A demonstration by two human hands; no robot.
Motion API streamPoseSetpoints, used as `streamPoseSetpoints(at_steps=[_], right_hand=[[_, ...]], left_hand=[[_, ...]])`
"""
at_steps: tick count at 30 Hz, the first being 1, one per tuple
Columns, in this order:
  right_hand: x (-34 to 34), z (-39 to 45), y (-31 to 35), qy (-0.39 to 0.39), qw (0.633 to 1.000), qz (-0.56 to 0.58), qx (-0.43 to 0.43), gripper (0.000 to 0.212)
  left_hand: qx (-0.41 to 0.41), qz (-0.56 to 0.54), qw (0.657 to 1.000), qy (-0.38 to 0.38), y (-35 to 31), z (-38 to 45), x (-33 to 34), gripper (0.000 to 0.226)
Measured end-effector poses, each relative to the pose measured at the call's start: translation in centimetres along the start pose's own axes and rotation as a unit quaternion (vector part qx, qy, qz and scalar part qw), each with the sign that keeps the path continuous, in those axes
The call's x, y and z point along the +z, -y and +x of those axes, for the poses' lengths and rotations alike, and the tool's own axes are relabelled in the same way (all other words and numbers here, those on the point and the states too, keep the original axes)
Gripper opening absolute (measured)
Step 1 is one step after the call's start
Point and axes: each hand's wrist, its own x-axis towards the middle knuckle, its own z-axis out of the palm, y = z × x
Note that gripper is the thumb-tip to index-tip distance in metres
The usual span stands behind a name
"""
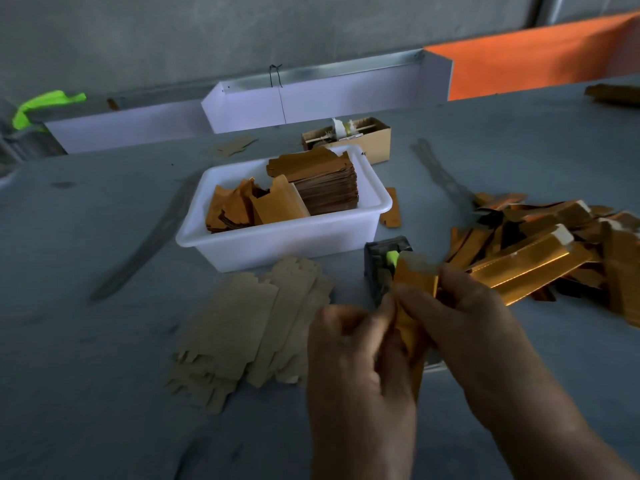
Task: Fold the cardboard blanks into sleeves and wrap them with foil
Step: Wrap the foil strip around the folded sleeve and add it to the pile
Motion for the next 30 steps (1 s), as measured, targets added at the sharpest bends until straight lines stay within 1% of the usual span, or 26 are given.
streamPoseSetpoints(at_steps=[1, 2, 3, 4, 5, 6, 8, 9, 12, 13, 14, 15, 16, 18, 21, 24, 27, 30], right_hand=[[-0.2, 0.0, 0.2, 0.013, 1.0, 0.021, 0.008, 0.024], [-0.3, 0.0, 0.4, 0.026, 0.999, 0.04, 0.014, 0.024], [-0.4, -0.1, 0.5, 0.035, 0.998, 0.055, 0.016, 0.024], [-0.5, -0.2, 0.6, 0.04, 0.997, 0.064, 0.015, 0.022], [-0.5, -0.2, 0.5, 0.041, 0.997, 0.067, 0.014, 0.02], [-0.6, -0.2, 0.4, 0.043, 0.997, 0.062, 0.015, 0.019], [-0.6, -0.1, 0.2, 0.053, 0.997, 0.054, 0.022, 0.019], [-0.7, 0.0, 0.2, 0.062, 0.996, 0.056, 0.026, 0.02], [-1.1, 0.3, 0.6, 0.082, 0.995, 0.041, 0.035, 0.029], [-1.5, 0.5, 0.6, 0.077, 0.996, 0.025, 0.033, 0.031], [-2.0, 0.8, 0.6, 0.061, 0.998, 0.01, 0.026, 0.029], [-2.7, 1.2, 0.3, 0.037, 0.999, -0.005, 0.016, 0.022], [-3.5, 1.6, 0.1, 0.012, 1.0, -0.023, 0.011, 0.014], [-4.6, 1.8, -0.4, -0.009, 0.997, -0.07, 0.02, 0.011], [-4.8, 1.4, -1.3, 0.029, 0.991, -0.124, 0.036, 0.01], [-4.0, 0.9, -2.1, 0.052, 0.988, -0.139, 0.039, 0.013], [-3.2, 0.9, -2.2, 0.07, 0.985, -0.152, 0.029, 0.014], [-2.8, 0.9, -2.3, 0.082, 0.98, -0.182, 0.014, 0.017]], left_hand=[[-0.084, -0.102, 0.991, 0.022, -0.1, 0.2, -0.3, 0.017], [-0.169, -0.203, 0.963, 0.054, 0.0, 0.5, -0.6, 0.013], [-0.237, -0.277, 0.927, 0.088, 0.1, 0.8, -1.0, 0.01], [-0.282, -0.319, 0.896, 0.121, 0.2, 1.1, -1.3, 0.007], [-0.303, -0.334, 0.88, 0.15, 0.3, 1.3, -1.5, 0.004], [-0.31, -0.338, 0.872, 0.171, 0.4, 1.4, -1.5, 0.003], [-0.305, -0.339, 0.87, 0.185, 0.6, 1.4, -1.4, 0.012], [-0.302, -0.341, 0.872, 0.181, 0.7, 1.4, -1.3, 0.014], [-0.284, -0.347, 0.883, 0.138, 0.7, 1.5, -1.2, 0.008], [-0.28, -0.343, 0.889, 0.118, 0.9, 1.5, -1.1, 0.009], [-0.28, -0.336, 0.894, 0.096, 1.2, 1.6, -1.1, 0.011], [-0.285, -0.329, 0.897, 0.077, 1.5, 1.6, -1.1, 0.014], [-0.291, -0.326, 0.897, 0.064, 1.9, 1.7, -1.3, 0.017], [-0.305, -0.325, 0.893, 0.057, 2.3, 1.8, -1.5, 0.021], [-0.314, -0.327, 0.889, 0.067, 2.5, 1.8, -1.6, 0.022], [-0.308, -0.324, 0.891, 0.08, 2.3, 1.5, -1.1, 0.021], [-0.313, -0.325, 0.887, 0.1, 1.9, 1.2, -0.4, 0.023], [-0.329, -0.334, 0.875, 0.12, 1.6, 0.9, 0.4, 0.019]])
